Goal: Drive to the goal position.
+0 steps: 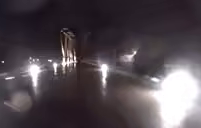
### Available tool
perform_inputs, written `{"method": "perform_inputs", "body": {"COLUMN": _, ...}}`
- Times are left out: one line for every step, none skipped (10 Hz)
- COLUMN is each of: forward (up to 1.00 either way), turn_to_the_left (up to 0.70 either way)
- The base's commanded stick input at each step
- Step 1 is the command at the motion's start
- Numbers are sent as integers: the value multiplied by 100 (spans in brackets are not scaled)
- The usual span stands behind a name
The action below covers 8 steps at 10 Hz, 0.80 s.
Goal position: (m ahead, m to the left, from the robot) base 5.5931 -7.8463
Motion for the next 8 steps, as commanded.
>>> {"method": "perform_inputs", "body": {"forward": 100, "turn_to_the_left": 33}}
{"method": "perform_inputs", "body": {"forward": 100, "turn_to_the_left": 37}}
{"method": "perform_inputs", "body": {"forward": 100, "turn_to_the_left": 37}}
{"method": "perform_inputs", "body": {"forward": 100, "turn_to_the_left": 22}}
{"method": "perform_inputs", "body": {"forward": 100, "turn_to_the_left": 2}}
{"method": "perform_inputs", "body": {"forward": 100, "turn_to_the_left": 0}}
{"method": "perform_inputs", "body": {"forward": 100, "turn_to_the_left": 0}}
{"method": "perform_inputs", "body": {"forward": 100, "turn_to_the_left": 0}}
